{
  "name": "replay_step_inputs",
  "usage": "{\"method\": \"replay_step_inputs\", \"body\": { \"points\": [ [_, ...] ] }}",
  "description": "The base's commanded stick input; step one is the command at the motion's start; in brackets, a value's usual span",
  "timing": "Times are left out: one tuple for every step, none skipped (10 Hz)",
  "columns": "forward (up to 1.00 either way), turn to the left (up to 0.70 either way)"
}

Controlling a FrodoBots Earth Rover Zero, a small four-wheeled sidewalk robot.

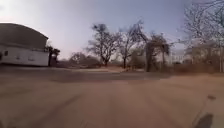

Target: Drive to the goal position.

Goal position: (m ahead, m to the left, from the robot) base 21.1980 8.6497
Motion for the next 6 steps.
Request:
{"method": "replay_step_inputs", "body": {
  "points": [
    [0.70, 0.00],
    [0.70, 0.00],
    [0.70, 0.00],
    [0.70, 0.00],
    [0.70, 0.00],
    [0.70, 0.00]
  ]
}}
